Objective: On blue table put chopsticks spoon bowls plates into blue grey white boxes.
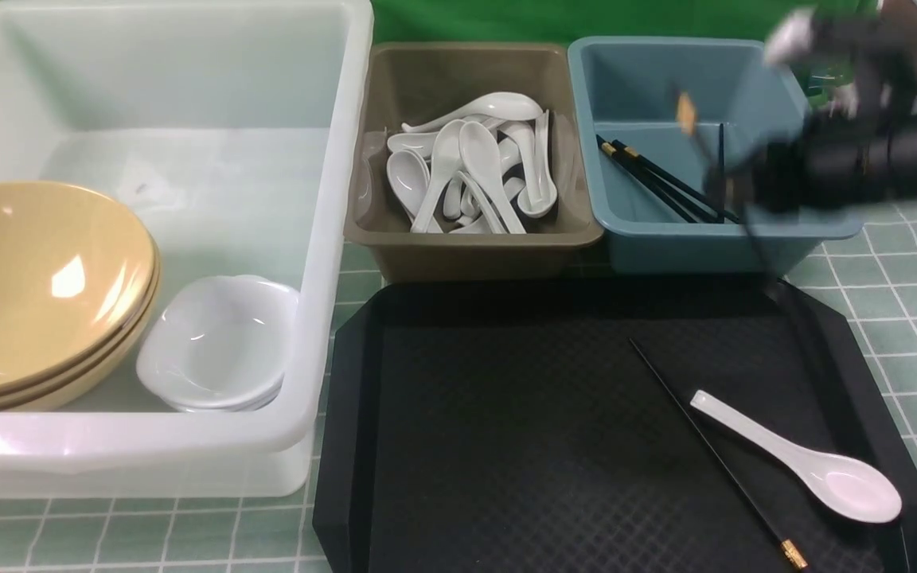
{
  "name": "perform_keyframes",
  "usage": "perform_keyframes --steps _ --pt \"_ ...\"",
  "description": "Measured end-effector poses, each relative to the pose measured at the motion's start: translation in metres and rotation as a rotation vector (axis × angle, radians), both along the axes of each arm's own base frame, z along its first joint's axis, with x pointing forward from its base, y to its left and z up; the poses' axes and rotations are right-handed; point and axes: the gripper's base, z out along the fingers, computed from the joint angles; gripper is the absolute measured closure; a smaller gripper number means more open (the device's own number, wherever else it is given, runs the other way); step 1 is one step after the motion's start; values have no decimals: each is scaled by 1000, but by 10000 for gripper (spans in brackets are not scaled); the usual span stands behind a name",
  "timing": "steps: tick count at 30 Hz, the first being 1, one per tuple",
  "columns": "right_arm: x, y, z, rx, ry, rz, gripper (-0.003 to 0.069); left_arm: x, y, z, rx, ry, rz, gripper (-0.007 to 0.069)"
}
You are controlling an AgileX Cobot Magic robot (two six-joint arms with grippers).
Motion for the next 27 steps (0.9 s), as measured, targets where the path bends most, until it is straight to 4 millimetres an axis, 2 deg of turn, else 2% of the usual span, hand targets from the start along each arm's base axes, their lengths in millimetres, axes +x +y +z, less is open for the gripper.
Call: perform_keyframes --steps 3,6,8,10,14,17,21,22,24,26,27 --pt "30 -7 10 -19 -136 -121 559 0 0 0 1 -2 -1 620" --pt "75 -13 5 -42 -211 -233 559 0 0 0 1 -2 -1 620" --pt "107 -11 -20 -50 -189 -253 559 0 0 0 1 -2 -1 620" --pt "117 -10 -31 -53 -177 -251 559 0 0 0 1 -2 -1 620" --pt "140 -5 -73 -77 -109 -217 548 0 0 0 0 3 3 620" --pt "142 -3 -87 -85 -75 -191 513 0 0 -1 0 6 5 620" --pt "140 2 -92 -122 -52 -104 403 0 1 -1 -1 10 8 620" --pt "135 4 -87 -170 -58 -36 363 0 1 -1 -1 10 8 620" --pt "129 5 -79 -212 -58 38 333 0 1 -1 -1 10 8 620" --pt "115 6 -55 -256 -55 142 314 0 1 -1 -1 10 8 620" --pt "99 3 -31 -265 -26 192 309 0 1 -1 -1 10 8 620"
